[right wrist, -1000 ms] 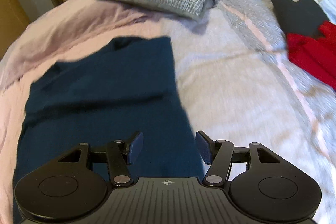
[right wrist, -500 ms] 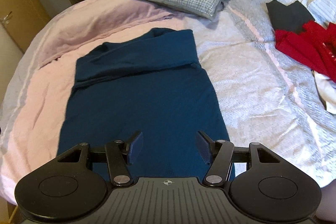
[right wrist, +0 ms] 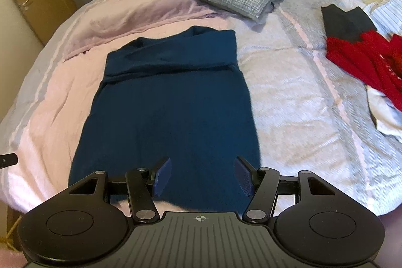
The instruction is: Fold clothes
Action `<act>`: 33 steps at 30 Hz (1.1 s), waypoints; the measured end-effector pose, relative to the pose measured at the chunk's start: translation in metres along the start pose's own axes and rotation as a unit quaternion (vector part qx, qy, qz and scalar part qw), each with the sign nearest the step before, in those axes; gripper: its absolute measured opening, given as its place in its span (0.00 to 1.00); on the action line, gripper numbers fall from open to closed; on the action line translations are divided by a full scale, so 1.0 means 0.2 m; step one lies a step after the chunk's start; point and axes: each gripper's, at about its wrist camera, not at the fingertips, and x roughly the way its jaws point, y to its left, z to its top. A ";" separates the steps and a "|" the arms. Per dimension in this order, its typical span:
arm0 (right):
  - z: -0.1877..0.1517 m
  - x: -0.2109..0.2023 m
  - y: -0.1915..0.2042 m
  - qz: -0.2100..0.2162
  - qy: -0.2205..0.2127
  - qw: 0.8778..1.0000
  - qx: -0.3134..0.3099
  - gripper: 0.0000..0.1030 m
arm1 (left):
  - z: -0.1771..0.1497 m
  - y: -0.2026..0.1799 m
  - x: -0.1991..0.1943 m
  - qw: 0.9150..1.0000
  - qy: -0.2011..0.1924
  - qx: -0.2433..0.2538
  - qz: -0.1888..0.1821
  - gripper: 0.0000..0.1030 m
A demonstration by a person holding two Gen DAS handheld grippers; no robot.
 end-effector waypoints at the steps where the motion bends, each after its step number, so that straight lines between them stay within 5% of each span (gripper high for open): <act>1: -0.02 -0.03 -0.02 -0.001 0.000 1.000 -0.002 0.57 | -0.03 -0.02 -0.02 1.000 0.002 -0.002 -0.001 0.29; 16: -0.29 -0.29 -0.25 0.010 0.002 1.000 -0.006 0.57 | -0.37 -0.23 -0.27 1.000 0.011 0.019 -0.004 0.30; 33: -0.27 -0.24 -0.10 0.010 0.018 1.000 -0.022 0.57 | -0.34 -0.18 -0.15 0.998 0.025 0.038 -0.040 0.30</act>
